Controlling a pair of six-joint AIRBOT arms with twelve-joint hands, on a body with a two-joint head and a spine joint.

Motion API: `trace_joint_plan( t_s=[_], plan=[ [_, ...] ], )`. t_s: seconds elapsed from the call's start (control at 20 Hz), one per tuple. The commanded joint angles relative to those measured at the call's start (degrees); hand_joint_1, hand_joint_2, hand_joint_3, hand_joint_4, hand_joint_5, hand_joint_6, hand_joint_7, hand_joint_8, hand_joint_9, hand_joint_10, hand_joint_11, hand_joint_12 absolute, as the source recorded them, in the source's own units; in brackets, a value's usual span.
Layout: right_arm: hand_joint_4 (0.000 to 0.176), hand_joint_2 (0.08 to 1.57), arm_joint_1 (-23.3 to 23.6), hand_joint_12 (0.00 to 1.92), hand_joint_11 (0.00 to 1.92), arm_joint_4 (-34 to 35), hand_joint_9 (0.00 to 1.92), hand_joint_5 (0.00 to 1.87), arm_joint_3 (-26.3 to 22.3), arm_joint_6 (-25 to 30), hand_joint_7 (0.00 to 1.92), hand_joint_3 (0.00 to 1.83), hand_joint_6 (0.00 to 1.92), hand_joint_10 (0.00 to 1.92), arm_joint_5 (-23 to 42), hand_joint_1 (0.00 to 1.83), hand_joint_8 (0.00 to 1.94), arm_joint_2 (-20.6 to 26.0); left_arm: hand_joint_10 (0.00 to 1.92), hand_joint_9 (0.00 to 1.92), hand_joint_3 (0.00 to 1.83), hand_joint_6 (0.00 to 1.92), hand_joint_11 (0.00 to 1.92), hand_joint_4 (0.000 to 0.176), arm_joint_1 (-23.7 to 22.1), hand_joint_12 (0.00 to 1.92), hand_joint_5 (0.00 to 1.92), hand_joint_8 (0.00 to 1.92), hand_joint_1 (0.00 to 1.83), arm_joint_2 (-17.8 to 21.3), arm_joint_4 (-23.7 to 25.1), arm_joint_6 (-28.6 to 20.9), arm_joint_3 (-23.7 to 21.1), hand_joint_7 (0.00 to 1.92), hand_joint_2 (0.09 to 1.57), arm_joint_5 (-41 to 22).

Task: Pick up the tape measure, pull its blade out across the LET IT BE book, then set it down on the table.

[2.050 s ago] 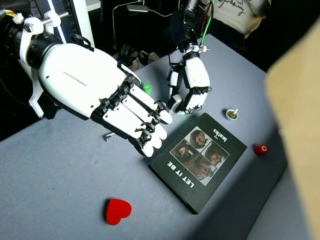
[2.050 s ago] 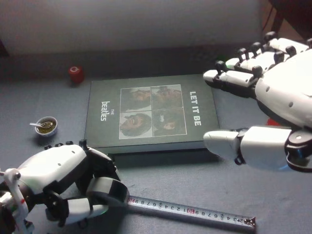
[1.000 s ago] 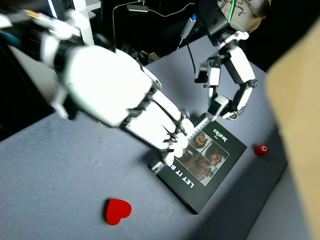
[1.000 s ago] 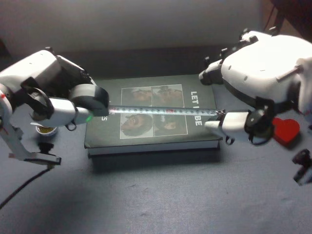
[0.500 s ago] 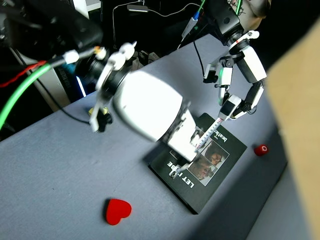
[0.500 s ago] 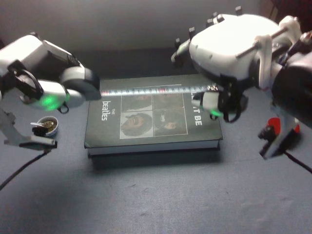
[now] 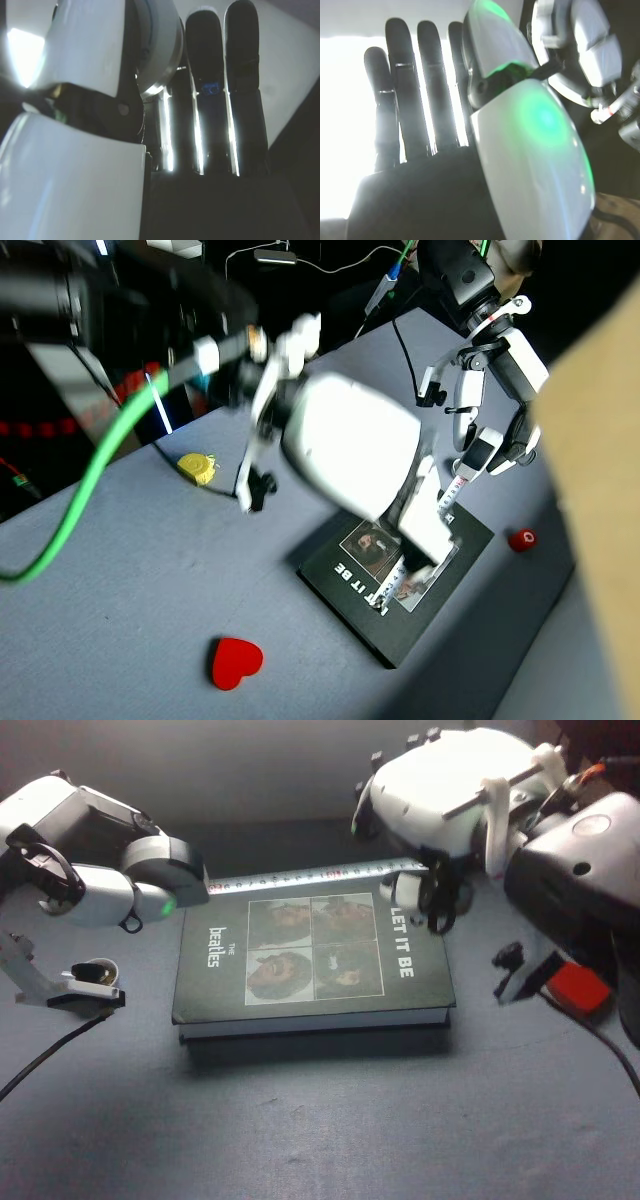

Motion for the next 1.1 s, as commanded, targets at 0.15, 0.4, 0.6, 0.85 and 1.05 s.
trace_joint_plan(
  t_s=[0.15, 0.4, 0.6, 0.85, 1.05],
  plan=[
    [0.000, 1.17, 1.0, 1.26, 0.28, -6.5, 0.76, 0.78, 2.1, 2.8, 0.79, 0.00, 0.07, 0.12, 2.5, 1.08, 0.03, -0.9, 1.16, 0.97, 0.00, 0.59, 0.85, 0.000, -0.9, 0.92, 1.13, 0.81, 1.39, 0.4, 2.7, -1.7, -0.1, 1.06, 1.07, -3.6],
    [0.000, 1.17, 0.7, 1.28, 0.29, -5.3, 0.78, 0.77, 5.5, 3.3, 0.80, 0.00, 0.06, 0.13, 2.1, 1.09, 0.03, -2.5, 1.18, 0.96, 0.00, 0.64, 0.85, 0.000, -1.0, 0.94, 1.10, 0.86, 1.38, 0.5, 3.1, -2.1, 0.1, 1.03, 1.08, -3.3],
    [0.000, 1.18, -1.1, 1.29, 0.29, -6.5, 0.77, 0.78, 5.7, 4.6, 0.81, 0.00, 0.05, 0.13, 2.8, 1.08, 0.03, -2.9, 1.18, 0.97, 0.00, 0.63, 0.85, 0.000, -1.0, 0.94, 1.10, 0.86, 1.38, 0.3, 3.1, -2.3, 0.4, 1.02, 1.08, -3.4],
    [0.000, 1.19, -2.1, 1.29, 0.29, -7.1, 0.77, 0.78, 6.5, 5.3, 0.82, 0.01, 0.05, 0.14, 3.1, 1.07, 0.03, -3.3, 1.19, 0.97, 0.00, 0.63, 0.85, 0.000, -0.9, 0.94, 1.10, 0.86, 1.38, 0.4, 3.5, -2.9, 0.9, 1.02, 1.08, -3.4],
    [0.000, 1.20, -2.6, 1.29, 0.28, -7.7, 0.77, 0.78, 6.8, 5.2, 0.82, 0.00, 0.04, 0.15, 3.1, 1.08, 0.03, -3.4, 1.18, 0.95, 0.00, 0.63, 0.83, 0.000, -0.8, 0.92, 1.11, 0.86, 1.38, 0.6, 3.7, -3.3, 1.2, 1.03, 1.08, -3.4]
  ],
)
